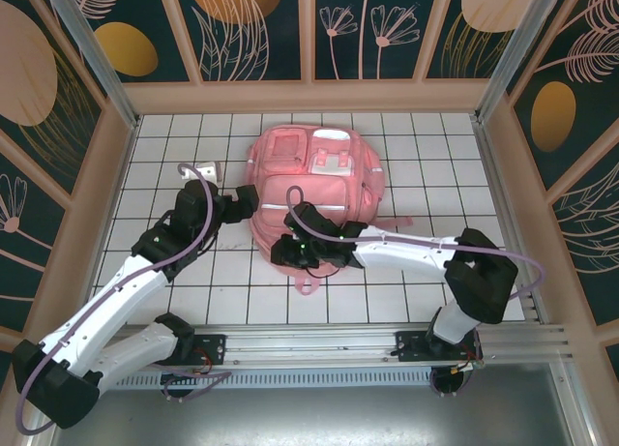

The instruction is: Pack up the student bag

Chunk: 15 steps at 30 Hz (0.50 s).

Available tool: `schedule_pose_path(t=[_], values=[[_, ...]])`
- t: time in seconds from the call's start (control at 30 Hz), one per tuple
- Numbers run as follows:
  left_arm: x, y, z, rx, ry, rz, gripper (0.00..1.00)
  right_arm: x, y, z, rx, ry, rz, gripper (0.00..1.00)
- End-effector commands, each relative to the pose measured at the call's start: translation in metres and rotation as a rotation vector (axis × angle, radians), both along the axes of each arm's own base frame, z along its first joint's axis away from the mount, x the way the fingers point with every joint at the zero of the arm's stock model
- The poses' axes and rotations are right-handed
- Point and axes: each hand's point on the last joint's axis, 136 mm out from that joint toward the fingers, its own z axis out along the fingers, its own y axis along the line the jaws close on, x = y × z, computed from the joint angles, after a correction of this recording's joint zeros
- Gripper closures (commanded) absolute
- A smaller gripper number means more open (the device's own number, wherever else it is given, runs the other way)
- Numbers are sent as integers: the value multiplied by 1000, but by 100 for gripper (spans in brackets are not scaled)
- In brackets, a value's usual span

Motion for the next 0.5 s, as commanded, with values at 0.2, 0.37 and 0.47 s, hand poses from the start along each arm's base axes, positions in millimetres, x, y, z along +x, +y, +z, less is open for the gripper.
schedule_pose_path(t=[0.2,0.37,0.47], values=[[21,-13,20,12,-50,-28,1,13,-44,145,98,-669,32,1],[57,-14,27,227,-251,-36,1,83,-132,223,-180,-1062,-346,1],[71,25,28,265,-321,187,1,119,-161,231,-293,-1237,-347,1]])
